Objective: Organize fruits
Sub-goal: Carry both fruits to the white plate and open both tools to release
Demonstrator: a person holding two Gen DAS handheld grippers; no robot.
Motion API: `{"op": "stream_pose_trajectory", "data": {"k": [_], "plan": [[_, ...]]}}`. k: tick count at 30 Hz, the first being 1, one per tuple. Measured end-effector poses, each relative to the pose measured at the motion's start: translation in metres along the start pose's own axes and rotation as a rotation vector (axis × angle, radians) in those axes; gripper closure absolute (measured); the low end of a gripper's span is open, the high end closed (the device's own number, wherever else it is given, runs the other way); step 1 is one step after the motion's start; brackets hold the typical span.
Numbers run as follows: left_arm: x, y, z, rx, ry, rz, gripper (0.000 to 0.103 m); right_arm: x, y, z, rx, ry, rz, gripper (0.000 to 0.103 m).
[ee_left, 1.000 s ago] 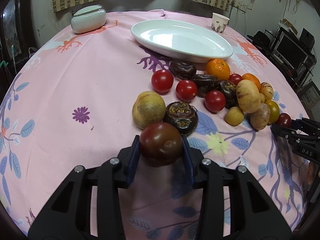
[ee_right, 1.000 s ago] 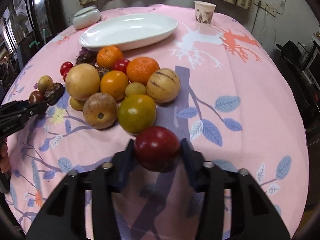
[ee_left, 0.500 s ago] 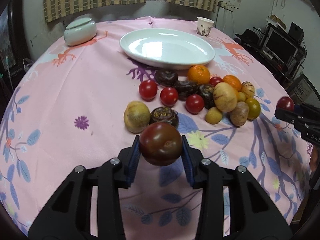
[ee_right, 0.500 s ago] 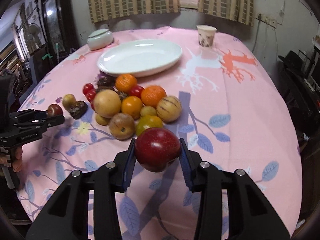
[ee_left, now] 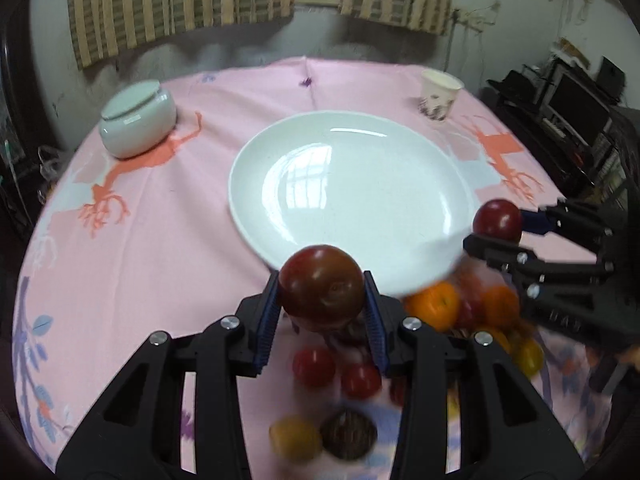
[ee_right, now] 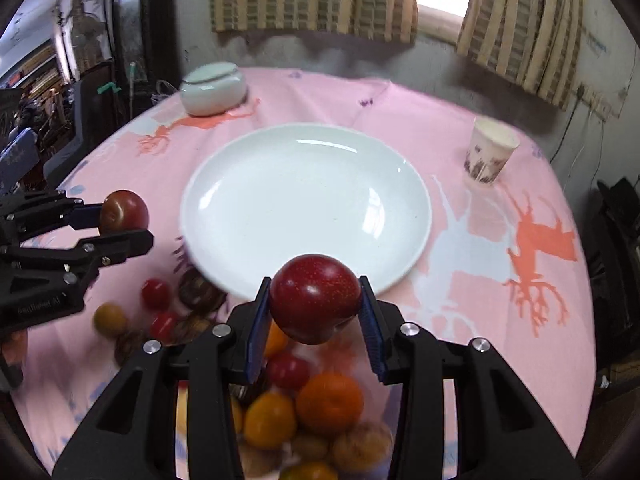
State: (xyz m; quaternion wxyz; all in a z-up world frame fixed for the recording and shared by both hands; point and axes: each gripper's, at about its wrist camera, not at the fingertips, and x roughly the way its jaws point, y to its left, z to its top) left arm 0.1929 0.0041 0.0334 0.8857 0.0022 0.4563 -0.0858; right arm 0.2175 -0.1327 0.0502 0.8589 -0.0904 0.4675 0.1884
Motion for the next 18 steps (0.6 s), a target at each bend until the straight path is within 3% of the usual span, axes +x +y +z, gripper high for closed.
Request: {"op": "stream_pose_trajectory", "data": {"k": [7, 9, 10, 11, 12, 18], "plan": [[0.064, 0.003, 0.03, -0.019, 0.072, 0.005, 0.063, 0.053, -0.013, 0.014, -0.009, 0.092, -0.028, 0.061], [0.07, 0.007, 0.035, -0.046, 0.078, -0.015, 0.062, 0.055, -0.016, 0.017, -0.014, 0.085, -0.062, 0.05], [0.067, 0.009, 0.037, -0.057, 0.062, -0.037, 0.053, 0.05, -0.017, 0.018, -0.015, 0.062, -0.095, 0.044], [0.061, 0.01, 0.037, -0.065, 0.032, -0.056, 0.037, 0.042, -0.017, 0.017, -0.019, 0.025, -0.132, 0.039], [0.053, 0.01, 0.037, -0.069, 0.001, -0.065, 0.031, 0.034, -0.017, 0.016, -0.025, 0.006, -0.142, 0.039], [-0.007, 0.009, 0.015, -0.033, -0.091, -0.088, 0.021, -0.024, -0.026, -0.008, 0.029, -0.055, -0.13, 0.039]]}}
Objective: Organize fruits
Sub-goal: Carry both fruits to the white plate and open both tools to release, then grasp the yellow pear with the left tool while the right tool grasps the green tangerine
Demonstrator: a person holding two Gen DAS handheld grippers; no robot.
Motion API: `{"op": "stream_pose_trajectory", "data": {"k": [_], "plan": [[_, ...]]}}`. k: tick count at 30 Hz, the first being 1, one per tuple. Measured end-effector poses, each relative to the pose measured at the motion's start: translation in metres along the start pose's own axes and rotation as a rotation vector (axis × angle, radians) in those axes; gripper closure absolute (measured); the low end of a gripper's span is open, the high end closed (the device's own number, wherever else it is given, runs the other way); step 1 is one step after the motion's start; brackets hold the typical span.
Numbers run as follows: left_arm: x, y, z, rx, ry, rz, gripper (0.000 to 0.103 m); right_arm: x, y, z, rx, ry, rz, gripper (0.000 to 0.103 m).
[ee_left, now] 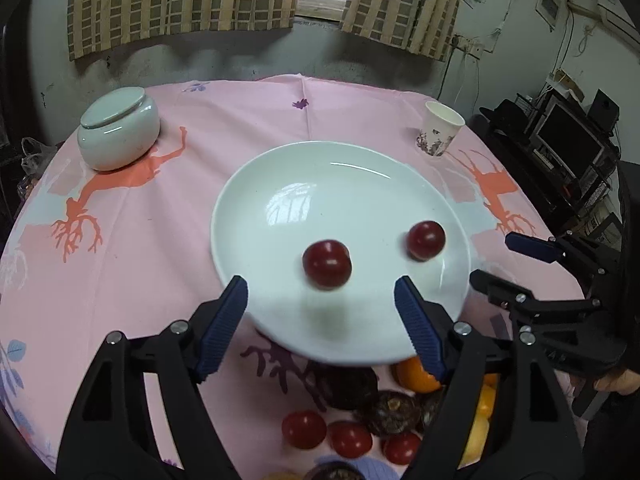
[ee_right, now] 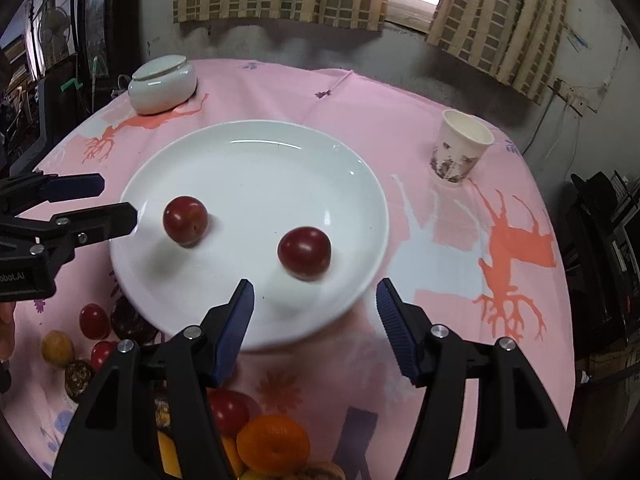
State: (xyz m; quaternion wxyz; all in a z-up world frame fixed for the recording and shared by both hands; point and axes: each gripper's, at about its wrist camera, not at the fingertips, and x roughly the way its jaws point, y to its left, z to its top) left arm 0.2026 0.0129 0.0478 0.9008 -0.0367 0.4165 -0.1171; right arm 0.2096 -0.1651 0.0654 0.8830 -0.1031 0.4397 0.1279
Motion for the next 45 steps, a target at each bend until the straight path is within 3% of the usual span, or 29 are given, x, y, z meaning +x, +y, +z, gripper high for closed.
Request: {"op": "stream_pose_trajectory", "data": {"k": [2, 7, 13, 21, 24, 27, 30, 34, 39, 43, 45], "plan": [[-0.02, -0.002, -0.017, 0.03, -0.022, 0.01, 0.013, -0.02, -0.006, -0.015, 0.036, -0.021, 0.021, 0.039], [-0.046, -0.004, -0.066, 0.115, -0.014, 0.018, 0.01, -0.052, -0.009, -0.061, 0.094, -0.022, 0.083, 0.039], [-0.048, -0.002, -0.108, 0.08, 0.054, 0.009, 0.008, -0.053, 0.009, -0.097, 0.172, 0.016, 0.137, 0.039], [-0.044, 0.007, -0.131, 0.088, 0.09, 0.088, 0.006, -0.061, 0.018, -0.121, 0.105, 0.03, 0.184, 0.039], [-0.045, 0.016, -0.128, 0.061, 0.058, 0.032, 0.006, -0.05, 0.008, -0.129, 0.132, 0.05, 0.258, 0.039], [-0.049, 0.017, -0.122, 0.055, 0.012, 0.019, 0.006, -0.043, 0.002, -0.133, 0.143, 0.084, 0.227, 0.039], [-0.039, 0.027, -0.124, 0.017, 0.034, 0.033, 0.006, -0.04, -0.003, -0.136, 0.148, 0.099, 0.22, 0.039], [-0.029, 0.036, -0.128, -0.038, 0.076, -0.011, 0.006, -0.034, 0.001, -0.14, 0.11, 0.124, 0.175, 0.039], [-0.035, 0.026, -0.131, 0.032, 0.041, 0.016, 0.006, -0.026, 0.013, -0.145, 0.042, 0.146, 0.102, 0.039], [-0.033, 0.018, -0.134, 0.074, 0.066, 0.021, 0.006, -0.025, 0.016, -0.143, 0.041, 0.083, 0.092, 0.039], [-0.032, 0.016, -0.136, 0.089, 0.072, 0.028, 0.006, -0.028, 0.02, -0.142, 0.02, 0.04, 0.089, 0.049]]}}
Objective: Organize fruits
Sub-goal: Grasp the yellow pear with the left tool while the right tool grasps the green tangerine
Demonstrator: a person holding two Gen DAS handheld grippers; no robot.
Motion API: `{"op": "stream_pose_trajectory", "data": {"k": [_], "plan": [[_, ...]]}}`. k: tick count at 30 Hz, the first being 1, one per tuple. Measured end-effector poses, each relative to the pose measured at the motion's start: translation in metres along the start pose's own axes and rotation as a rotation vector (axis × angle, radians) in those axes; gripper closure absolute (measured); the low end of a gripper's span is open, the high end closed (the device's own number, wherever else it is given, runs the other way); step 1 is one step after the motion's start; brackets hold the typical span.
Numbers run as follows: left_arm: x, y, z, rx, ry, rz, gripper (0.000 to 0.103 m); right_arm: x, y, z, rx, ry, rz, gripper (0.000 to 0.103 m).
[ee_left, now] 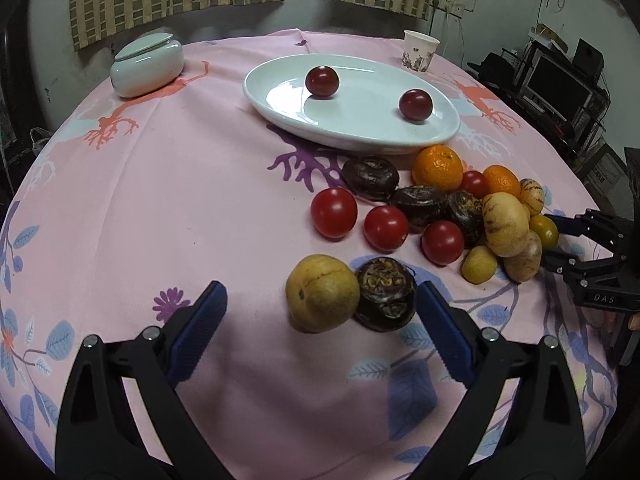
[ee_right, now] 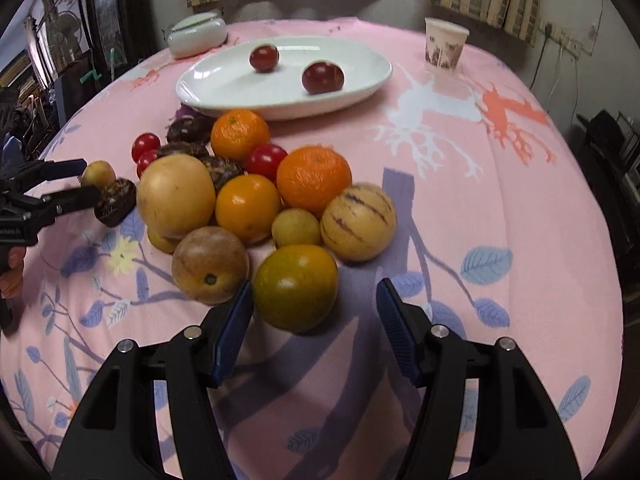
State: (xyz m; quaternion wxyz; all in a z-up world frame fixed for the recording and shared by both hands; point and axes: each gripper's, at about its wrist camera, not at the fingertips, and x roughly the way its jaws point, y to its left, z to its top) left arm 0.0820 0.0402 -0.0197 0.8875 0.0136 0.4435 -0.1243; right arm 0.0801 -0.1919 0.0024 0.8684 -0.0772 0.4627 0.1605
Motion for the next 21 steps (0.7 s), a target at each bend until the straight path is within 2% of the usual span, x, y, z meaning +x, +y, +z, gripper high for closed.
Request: {"op": "stream_pose_trajectory", "data": {"k": [2, 3, 6, 11, 16, 18, 21], "plan": [[-0.002, -0.002, 0.0, 0.014, -0.007, 0.012, 0.006, 0.002, 0.005, 0.0, -0.011, 0.006, 0.013, 0.06], [-0.002, -0.002, 0.0, 0.017, -0.01, 0.014, 0.006, 0.004, 0.008, 0.0, -0.019, 0.015, -0.001, 0.062], [-0.002, -0.001, 0.0, 0.014, -0.011, 0.026, 0.006, 0.004, 0.009, 0.0, -0.016, 0.022, -0.011, 0.063], [-0.005, 0.009, 0.002, -0.024, -0.008, 0.032, 0.006, -0.016, 0.003, 0.004, 0.013, -0.056, 0.012, 0.063], [-0.008, 0.019, 0.001, -0.019, 0.0, 0.104, 0.006, -0.018, 0.004, 0.004, 0.013, -0.055, 0.02, 0.063], [-0.009, 0.018, 0.0, 0.001, 0.0, 0.107, 0.006, -0.018, 0.005, 0.004, 0.01, -0.053, 0.021, 0.063], [-0.007, 0.008, -0.002, 0.075, 0.01, 0.166, 0.006, -0.02, 0.005, 0.004, 0.01, -0.062, 0.031, 0.063]]}}
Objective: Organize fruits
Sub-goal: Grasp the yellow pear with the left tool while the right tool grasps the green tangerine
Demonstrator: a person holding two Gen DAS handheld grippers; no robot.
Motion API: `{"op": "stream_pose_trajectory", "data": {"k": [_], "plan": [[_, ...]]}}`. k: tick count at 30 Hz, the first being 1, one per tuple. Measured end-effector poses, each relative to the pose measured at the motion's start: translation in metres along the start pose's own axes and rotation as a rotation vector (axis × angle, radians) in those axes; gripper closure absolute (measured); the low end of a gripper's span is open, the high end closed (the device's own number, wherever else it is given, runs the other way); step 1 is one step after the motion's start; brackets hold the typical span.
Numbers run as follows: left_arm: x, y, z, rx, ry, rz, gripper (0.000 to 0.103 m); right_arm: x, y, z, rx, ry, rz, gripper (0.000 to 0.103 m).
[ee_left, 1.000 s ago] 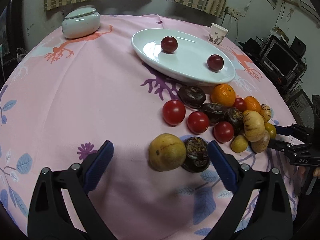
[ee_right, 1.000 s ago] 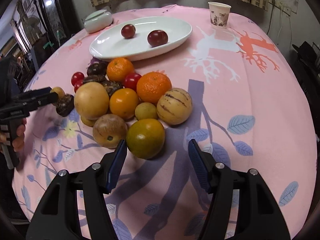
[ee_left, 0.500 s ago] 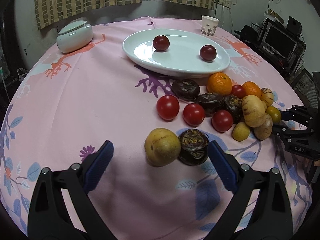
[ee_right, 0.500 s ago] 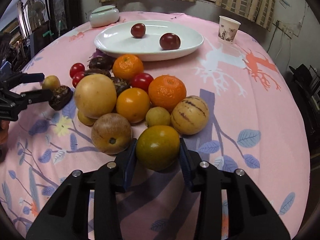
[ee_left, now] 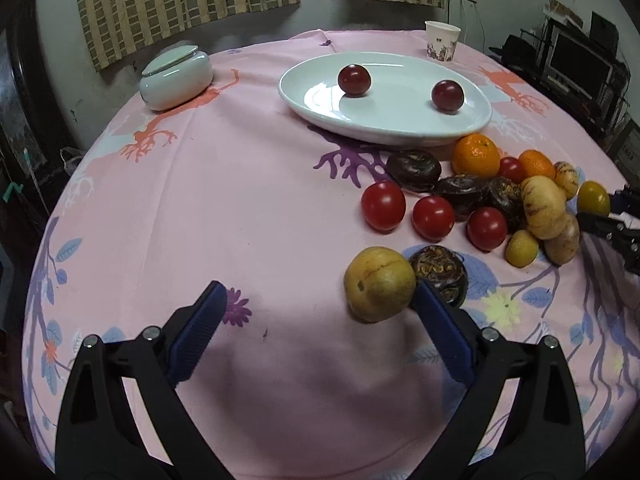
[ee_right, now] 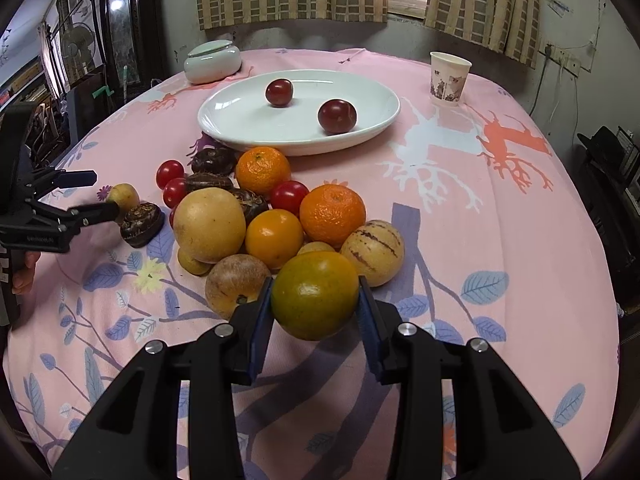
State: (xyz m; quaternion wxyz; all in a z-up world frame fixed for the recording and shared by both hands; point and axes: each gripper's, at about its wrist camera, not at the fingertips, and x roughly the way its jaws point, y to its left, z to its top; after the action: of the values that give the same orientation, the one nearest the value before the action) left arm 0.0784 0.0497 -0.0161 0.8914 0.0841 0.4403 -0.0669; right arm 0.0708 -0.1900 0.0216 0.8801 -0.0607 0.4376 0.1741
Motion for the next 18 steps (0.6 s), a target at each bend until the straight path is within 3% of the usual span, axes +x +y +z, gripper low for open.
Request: {"op": "stream_pose_trajectory", "data": {"k": [4, 9, 14, 18], "plan": [[-0.009, -0.008, -0.001, 0.076, -0.035, 0.028, 0.006, 0.001, -0.001, 0.0, 0.003, 0.008, 0.003, 0.063], [-0.012, -0.008, -0.003, 0.08, -0.092, 0.114, 0.006, 0.003, -0.003, 0.0, 0.019, 0.019, 0.037, 0.063], [-0.004, -0.029, -0.012, 0.201, -0.033, 0.161, 0.005, -0.003, -0.002, 0.0, 0.023, 0.005, 0.048, 0.063], [0.002, -0.029, -0.016, 0.19, -0.01, 0.11, 0.007, -0.008, 0.002, 0.0, 0.01, -0.005, 0.059, 0.063]]}}
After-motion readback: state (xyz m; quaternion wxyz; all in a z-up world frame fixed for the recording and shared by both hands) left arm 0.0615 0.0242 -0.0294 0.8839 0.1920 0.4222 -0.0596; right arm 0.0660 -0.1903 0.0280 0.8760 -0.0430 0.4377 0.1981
